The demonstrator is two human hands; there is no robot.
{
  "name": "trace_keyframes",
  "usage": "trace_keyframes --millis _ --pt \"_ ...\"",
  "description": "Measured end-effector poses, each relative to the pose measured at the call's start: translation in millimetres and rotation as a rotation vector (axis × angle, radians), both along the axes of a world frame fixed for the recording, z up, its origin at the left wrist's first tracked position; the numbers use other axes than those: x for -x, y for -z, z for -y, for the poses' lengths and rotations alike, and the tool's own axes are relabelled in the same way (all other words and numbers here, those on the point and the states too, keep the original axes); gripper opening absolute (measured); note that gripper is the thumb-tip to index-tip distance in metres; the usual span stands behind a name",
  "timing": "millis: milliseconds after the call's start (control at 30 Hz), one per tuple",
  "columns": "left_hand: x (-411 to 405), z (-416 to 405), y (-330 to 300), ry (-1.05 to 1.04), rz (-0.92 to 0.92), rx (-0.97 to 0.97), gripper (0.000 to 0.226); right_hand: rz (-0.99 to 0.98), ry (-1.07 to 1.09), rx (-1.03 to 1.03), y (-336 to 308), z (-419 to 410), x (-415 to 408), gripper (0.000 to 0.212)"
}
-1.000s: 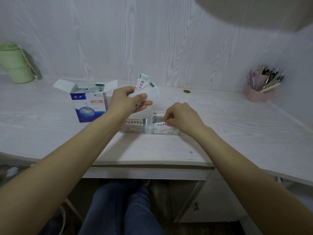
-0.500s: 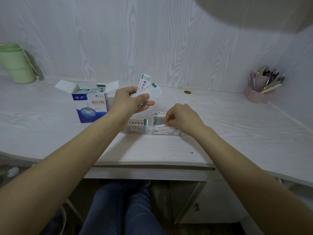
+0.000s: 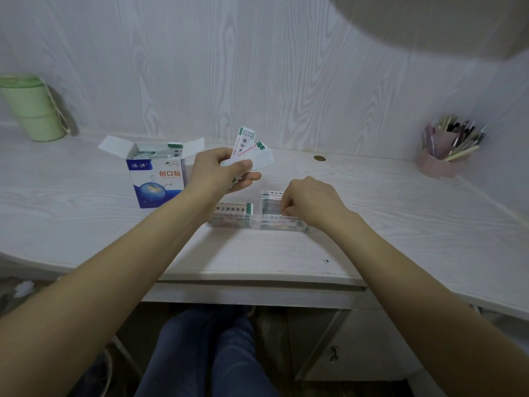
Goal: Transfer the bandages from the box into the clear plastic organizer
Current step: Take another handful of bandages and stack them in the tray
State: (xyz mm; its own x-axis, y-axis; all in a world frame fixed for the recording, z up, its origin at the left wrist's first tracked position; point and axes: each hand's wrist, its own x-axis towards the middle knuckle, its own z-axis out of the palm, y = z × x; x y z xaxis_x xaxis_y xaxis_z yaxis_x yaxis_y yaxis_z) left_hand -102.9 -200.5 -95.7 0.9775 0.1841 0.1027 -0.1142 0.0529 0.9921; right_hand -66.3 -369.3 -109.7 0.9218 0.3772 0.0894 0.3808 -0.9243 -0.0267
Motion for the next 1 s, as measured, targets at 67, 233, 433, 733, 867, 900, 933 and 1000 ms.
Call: trace_keyframes --millis 67,233,433,733,867,900,933,1000 --pt "0 0 -1 -0.002 0.001 0.0 0.021 -0.037 0.001 -0.007 -1 0 -1 0.024" --pt "1 1 -1 0.013 -0.001 -0.003 0.021 -0.059 -0.009 -0.026 1 2 -3 0.02" --pt "3 -2 1 0.028 -0.028 0.004 0.02 -0.202 -0.022 -0.892 -16 4 12 0.014" --pt "5 3 5 0.119 -0.047 -0.014 0.012 -0.266 0.0 -1.255 -19 -5 19 0.016" --pt "5 2 4 0.067 -0.032 -0.042 0.011 -0.27 0.03 -1.268 -20 -4 21 0.024" --pt "5 1 4 0.062 -0.033 -0.044 0.012 -0.27 0.033 -1.27 -20 -3 21 0.023" --pt "6 0 4 0.061 -0.033 -0.04 0.012 -0.272 0.039 -1.278 -21 -3 22 0.021" --pt "8 0 4 0.062 -0.024 -0.029 0.012 -0.28 0.055 -1.297 -21 -3 23 0.02"
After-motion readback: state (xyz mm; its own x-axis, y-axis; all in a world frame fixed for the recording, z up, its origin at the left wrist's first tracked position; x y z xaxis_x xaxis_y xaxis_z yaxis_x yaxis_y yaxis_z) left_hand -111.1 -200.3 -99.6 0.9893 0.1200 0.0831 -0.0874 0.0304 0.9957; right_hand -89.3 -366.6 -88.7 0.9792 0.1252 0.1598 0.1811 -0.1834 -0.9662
